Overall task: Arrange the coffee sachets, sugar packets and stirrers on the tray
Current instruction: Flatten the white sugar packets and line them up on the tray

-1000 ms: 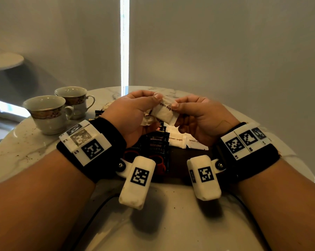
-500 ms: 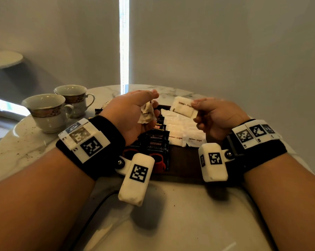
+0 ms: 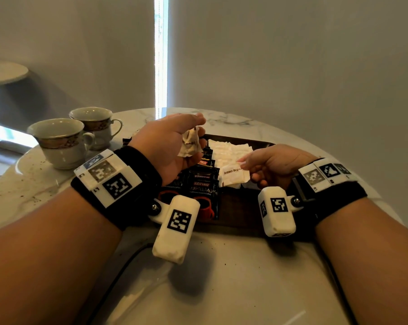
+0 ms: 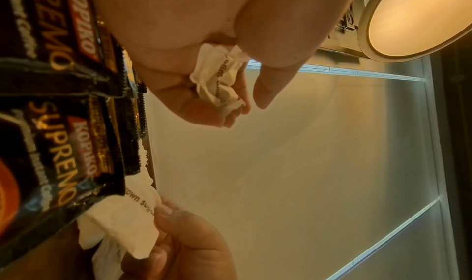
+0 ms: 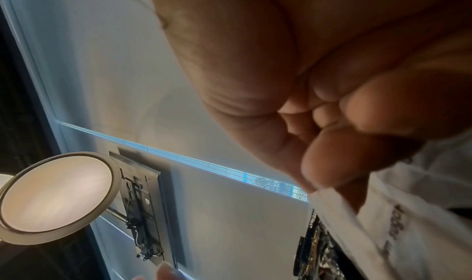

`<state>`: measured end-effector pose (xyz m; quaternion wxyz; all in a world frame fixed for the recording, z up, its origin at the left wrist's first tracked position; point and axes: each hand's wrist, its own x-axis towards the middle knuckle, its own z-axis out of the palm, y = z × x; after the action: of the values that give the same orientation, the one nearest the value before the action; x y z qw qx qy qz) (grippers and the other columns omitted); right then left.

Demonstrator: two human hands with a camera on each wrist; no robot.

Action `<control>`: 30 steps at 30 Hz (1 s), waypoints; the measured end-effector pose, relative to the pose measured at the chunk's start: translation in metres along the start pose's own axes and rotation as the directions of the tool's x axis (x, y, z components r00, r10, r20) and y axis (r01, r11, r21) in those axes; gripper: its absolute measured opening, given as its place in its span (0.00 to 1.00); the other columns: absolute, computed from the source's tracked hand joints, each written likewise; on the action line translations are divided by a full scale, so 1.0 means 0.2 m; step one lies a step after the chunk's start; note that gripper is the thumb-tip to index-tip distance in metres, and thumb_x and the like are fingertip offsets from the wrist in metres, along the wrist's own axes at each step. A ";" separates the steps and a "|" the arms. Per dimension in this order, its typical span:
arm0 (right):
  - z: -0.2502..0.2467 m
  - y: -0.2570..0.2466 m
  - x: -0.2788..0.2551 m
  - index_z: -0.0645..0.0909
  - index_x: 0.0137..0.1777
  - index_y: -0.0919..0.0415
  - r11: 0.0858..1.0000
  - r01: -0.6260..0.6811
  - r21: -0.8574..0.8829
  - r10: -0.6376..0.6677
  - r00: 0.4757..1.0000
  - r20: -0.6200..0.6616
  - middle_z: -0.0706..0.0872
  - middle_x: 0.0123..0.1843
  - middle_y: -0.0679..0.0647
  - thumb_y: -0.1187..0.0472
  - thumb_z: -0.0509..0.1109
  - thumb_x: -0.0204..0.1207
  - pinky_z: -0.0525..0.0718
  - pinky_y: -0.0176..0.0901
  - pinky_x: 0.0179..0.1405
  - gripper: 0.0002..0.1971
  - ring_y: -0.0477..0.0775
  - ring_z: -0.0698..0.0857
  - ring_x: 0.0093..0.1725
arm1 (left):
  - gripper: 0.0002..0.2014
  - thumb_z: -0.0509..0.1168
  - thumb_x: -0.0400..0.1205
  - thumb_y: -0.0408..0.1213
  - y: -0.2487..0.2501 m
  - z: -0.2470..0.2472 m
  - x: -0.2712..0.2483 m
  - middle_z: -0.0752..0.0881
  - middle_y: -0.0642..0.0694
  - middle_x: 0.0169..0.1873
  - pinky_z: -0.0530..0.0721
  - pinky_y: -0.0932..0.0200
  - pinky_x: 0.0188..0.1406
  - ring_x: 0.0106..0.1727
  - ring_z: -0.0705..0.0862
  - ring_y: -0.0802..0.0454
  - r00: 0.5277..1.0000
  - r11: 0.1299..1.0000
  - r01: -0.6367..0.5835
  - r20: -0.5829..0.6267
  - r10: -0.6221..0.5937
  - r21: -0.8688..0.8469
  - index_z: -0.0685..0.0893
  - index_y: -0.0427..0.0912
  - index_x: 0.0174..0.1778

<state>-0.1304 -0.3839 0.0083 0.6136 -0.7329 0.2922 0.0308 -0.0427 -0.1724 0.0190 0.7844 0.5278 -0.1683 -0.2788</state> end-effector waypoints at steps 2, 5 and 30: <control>0.00 0.00 0.00 0.85 0.55 0.65 1.000 -0.005 -0.014 0.005 1.000 0.013 0.82 0.38 0.59 0.69 0.70 0.78 0.78 0.35 0.19 0.07 0.46 0.79 0.24 | 0.09 0.69 0.85 0.40 0.00 0.00 0.00 0.85 0.48 0.34 0.82 0.61 0.25 0.32 0.85 0.54 1.000 1.000 -0.002 -0.005 0.002 0.005 0.85 0.40 0.56; 0.01 0.00 0.00 0.84 0.57 0.65 1.000 -0.008 -0.026 0.008 1.000 0.029 0.82 0.39 0.59 0.69 0.70 0.79 0.78 0.35 0.19 0.09 0.46 0.79 0.25 | 0.09 0.69 0.85 0.40 0.00 0.00 0.00 0.85 0.48 0.35 0.82 0.61 0.25 0.32 0.85 0.54 1.000 1.000 0.001 -0.004 -0.001 0.003 0.85 0.40 0.57; 0.05 -0.04 -0.04 0.85 0.57 0.66 0.994 0.013 -0.107 -0.011 1.000 0.026 0.84 0.36 0.57 0.71 0.65 0.83 0.83 0.36 0.26 0.08 0.49 0.85 0.30 | 0.08 0.69 0.84 0.37 0.01 0.00 0.00 0.85 0.47 0.36 0.82 0.60 0.25 0.33 0.85 0.53 0.999 1.000 -0.004 -0.044 0.002 -0.030 0.86 0.39 0.56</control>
<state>-0.1312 -0.3703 0.0155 0.5775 -0.7659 0.2778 0.0520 -0.0431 -0.1715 0.0208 0.7962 0.5219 -0.1476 -0.2683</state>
